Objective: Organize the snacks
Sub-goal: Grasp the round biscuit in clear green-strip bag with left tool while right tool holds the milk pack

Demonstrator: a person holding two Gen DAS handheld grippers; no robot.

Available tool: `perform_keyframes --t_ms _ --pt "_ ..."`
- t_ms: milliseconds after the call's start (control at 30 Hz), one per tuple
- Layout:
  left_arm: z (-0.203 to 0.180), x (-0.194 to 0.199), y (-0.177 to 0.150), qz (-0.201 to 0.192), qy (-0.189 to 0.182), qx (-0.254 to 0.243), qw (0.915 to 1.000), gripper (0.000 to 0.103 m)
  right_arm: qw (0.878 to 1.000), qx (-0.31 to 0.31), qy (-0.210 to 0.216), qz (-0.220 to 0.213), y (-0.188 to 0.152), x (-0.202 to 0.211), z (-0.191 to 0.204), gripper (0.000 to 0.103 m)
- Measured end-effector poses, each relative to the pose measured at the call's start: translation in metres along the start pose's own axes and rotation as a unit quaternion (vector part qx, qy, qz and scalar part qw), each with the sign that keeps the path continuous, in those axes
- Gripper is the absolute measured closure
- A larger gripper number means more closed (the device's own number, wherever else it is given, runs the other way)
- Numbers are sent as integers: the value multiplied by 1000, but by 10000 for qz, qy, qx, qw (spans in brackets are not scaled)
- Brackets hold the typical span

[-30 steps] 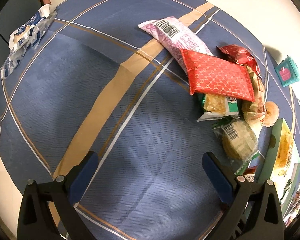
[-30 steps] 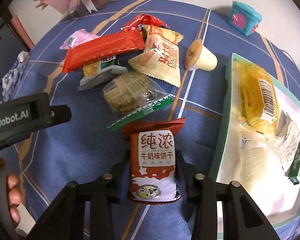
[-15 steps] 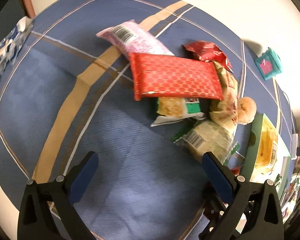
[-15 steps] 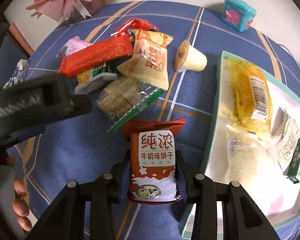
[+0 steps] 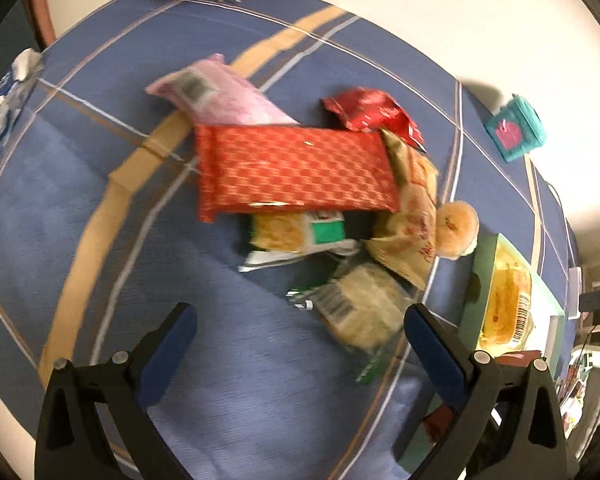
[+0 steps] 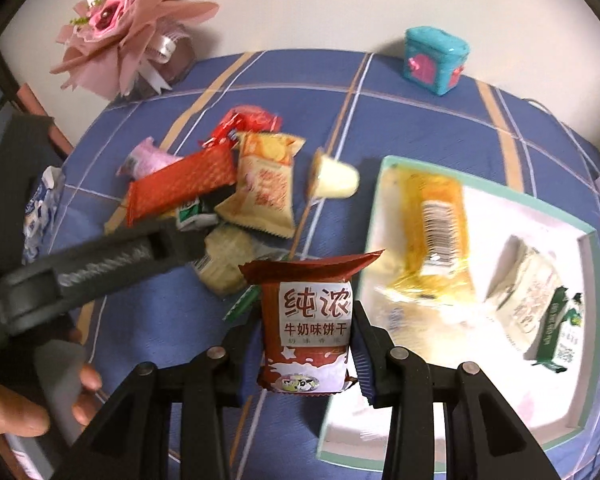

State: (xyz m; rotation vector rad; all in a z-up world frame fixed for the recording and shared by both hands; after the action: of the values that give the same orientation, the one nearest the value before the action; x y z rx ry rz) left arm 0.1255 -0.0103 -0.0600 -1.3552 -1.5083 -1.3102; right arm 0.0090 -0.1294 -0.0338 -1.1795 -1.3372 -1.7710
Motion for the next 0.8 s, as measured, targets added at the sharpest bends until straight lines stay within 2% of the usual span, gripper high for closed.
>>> perform_keyframes --t_ms 133,300,467,633,800 --pt "-21 -18 1 102 -101 7 9999 0 9999 -123 31 -3 2 6 -12 61" --pt "-37 -55 8 196 22 -19 9998 0 9997 -252 66 -22 3 0 -15 61" --pt "-54 -63 14 135 193 -214 9995 0 9995 -287 103 -3 4 -3 -18 61" --pt "-82 -80 17 104 530 -505 9973 0 9995 -307 119 20 4 -6 -18 61" --pt "-86 -79 15 171 412 -478 9979 5 9993 -338 131 28 3 -6 -19 61"
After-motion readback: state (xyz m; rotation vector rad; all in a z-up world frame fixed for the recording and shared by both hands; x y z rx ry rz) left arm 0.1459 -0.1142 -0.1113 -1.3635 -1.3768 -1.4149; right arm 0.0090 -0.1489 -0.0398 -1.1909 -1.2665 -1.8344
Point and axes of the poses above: each gripper's, at about its wrist camera, not at the fingertips, and x roughly against the way its jaws point, z to its left, y to its top, the point moved 2 cm from there along -x, roughly the way its jaws point
